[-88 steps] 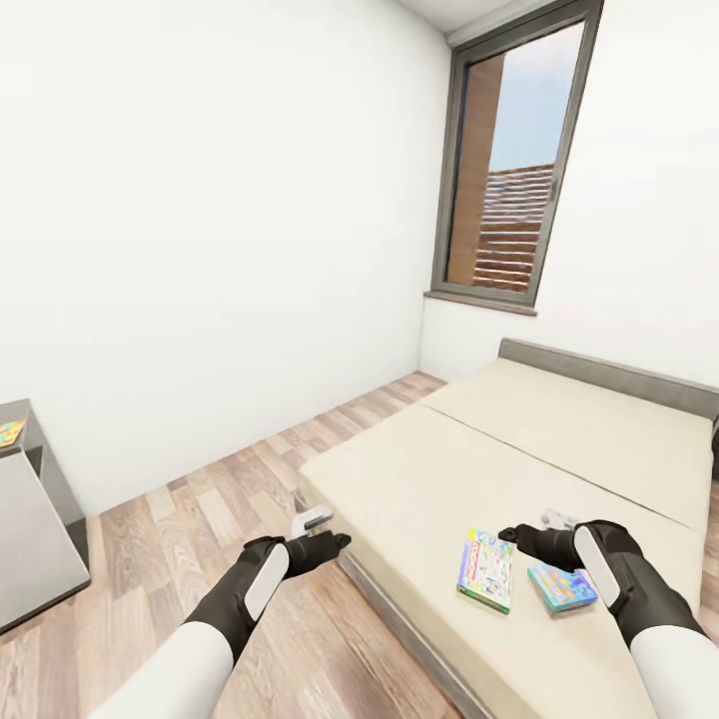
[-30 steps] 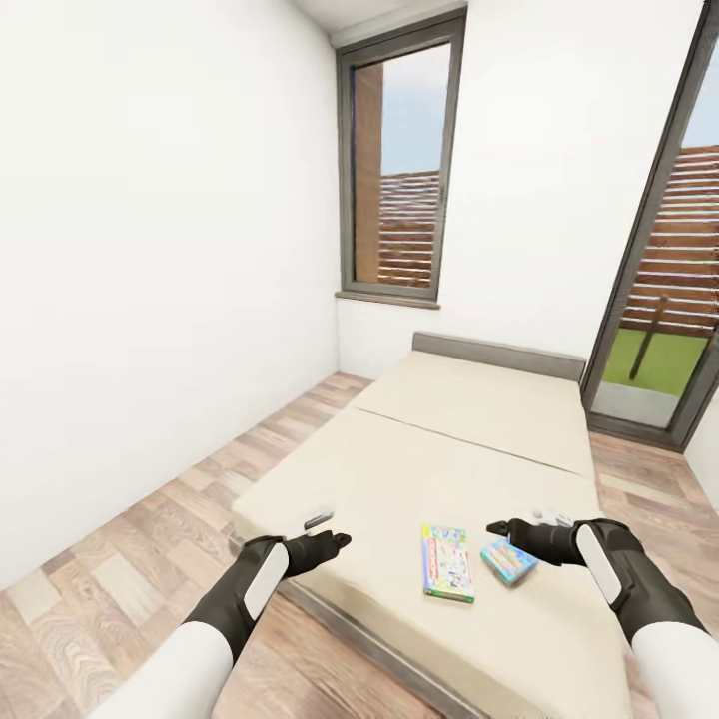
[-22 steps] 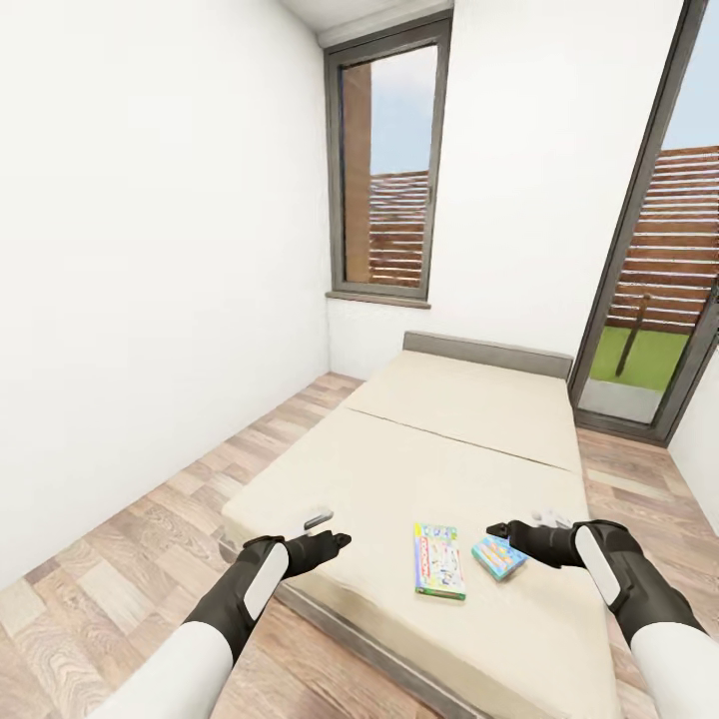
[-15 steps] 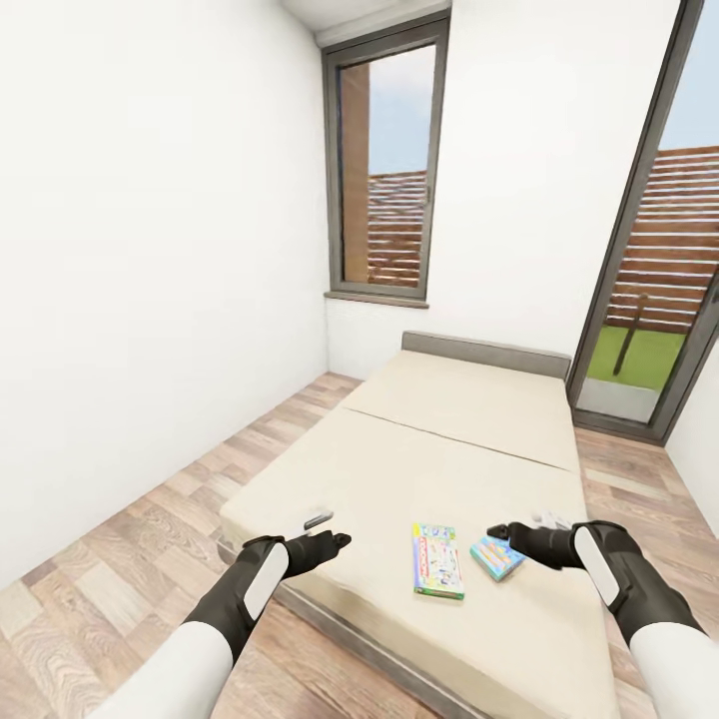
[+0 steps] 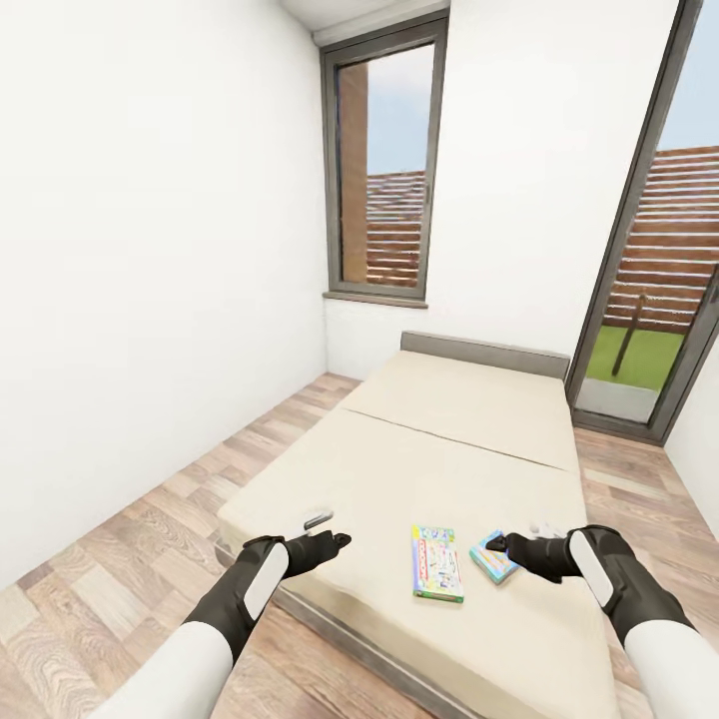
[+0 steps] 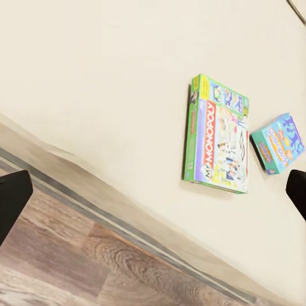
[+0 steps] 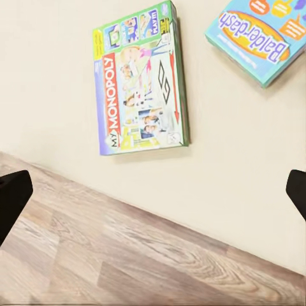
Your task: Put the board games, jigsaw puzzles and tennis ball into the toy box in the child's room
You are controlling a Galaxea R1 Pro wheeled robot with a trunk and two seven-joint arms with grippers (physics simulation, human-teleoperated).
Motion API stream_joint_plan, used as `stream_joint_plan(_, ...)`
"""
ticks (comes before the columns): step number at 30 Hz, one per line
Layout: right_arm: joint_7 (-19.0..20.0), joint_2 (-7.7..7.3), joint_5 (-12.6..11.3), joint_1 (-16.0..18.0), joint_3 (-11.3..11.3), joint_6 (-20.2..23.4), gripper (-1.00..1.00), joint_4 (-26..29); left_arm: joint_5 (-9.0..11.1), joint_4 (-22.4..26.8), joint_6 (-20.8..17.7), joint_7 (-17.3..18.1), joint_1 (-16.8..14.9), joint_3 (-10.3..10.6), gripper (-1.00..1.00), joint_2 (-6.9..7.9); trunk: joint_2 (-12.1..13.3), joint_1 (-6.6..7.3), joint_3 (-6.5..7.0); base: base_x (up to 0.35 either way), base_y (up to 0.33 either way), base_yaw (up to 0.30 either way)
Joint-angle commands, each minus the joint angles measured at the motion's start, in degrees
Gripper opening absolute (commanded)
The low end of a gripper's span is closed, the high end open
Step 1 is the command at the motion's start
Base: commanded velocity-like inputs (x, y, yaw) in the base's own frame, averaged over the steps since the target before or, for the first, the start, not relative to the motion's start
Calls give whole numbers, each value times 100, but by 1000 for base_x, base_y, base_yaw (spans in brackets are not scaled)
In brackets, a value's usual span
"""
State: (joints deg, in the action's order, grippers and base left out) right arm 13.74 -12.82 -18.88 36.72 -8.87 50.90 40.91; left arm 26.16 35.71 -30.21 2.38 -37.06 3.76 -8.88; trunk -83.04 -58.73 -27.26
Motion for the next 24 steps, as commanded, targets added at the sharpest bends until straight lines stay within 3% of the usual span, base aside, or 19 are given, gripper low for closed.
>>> stream_joint_plan(1,51,2,50,4,-19,26,100,2,3,6,-23,6,-3,1,100,1,-4,0,-6,11,0,-3)
stream_joint_plan(10,49,28,51,37,-3,86,100,-74,3,6,5,4,4,2,100,1,-4,0,-6,63,0,-2)
stream_joint_plan(24,48,49,55,63,6,114,100,-104,3,6,-3,0,27,-6,100,1,-4,0,-6,256,0,0)
